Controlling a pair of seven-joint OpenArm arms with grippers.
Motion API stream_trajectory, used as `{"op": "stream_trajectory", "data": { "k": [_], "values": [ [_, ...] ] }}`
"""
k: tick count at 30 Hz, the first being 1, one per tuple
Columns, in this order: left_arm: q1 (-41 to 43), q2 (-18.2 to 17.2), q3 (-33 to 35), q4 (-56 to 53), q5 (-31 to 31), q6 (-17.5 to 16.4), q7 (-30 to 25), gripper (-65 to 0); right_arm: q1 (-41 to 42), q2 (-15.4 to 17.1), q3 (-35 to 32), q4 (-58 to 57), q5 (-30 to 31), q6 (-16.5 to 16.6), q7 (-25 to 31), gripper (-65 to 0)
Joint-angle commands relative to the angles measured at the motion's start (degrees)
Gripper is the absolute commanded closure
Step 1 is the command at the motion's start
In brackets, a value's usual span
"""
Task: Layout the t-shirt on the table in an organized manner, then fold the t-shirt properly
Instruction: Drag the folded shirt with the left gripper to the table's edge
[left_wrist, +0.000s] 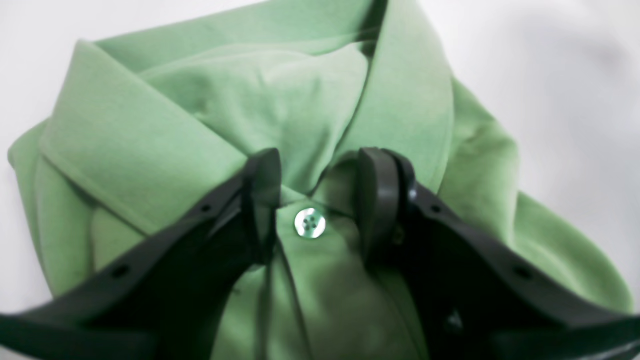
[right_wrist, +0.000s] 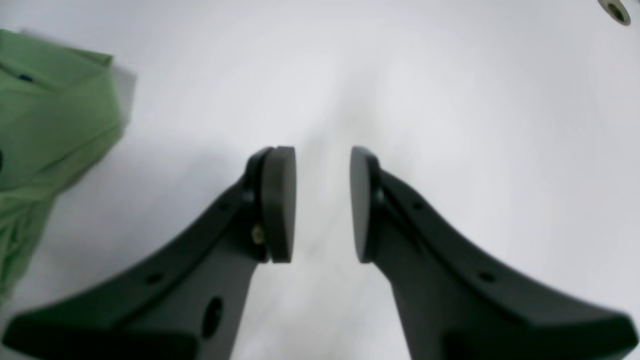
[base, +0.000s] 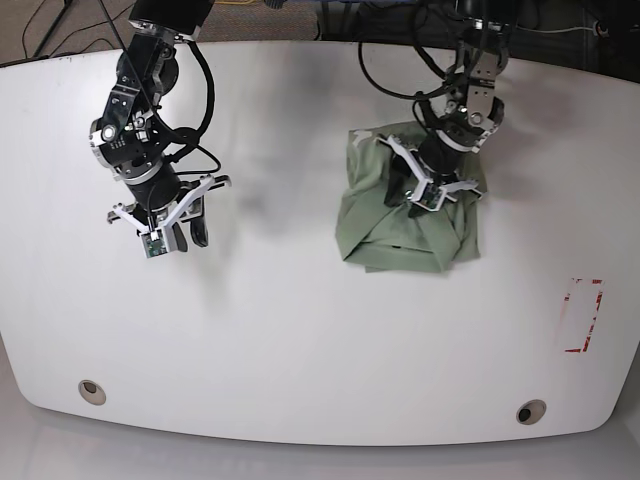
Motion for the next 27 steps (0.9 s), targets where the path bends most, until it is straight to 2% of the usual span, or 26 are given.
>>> {"op": "stream_trajectory", "data": {
  "k": [1,7,21,27],
  "values": [
    [1.9,-2.5,-2.1,-0.1,2.9,-2.3,6.5,-23.3,0.7,0.4,0.1,1.3,0.6,0.0,1.3,-17.0],
    [3.6,-8.6,-7.4,-0.3,2.9,-8.5,6.5,-23.3,0.7,0.4,0.0,1.3,0.6,0.1,1.3,-17.0],
    [5.8,-21.4,-15.7,-1.9,2.9,-17.8,6.5,-23.3,0.7,0.3,0.0,1.2,0.7,0.1,1.3,-17.0],
    [5.5,-26.4,-18.1,-5.5,2.9,-18.6,6.5,-23.3,0.8,0.3,0.0,1.2,0.7,0.1,1.3,-17.0]
  ]
}}
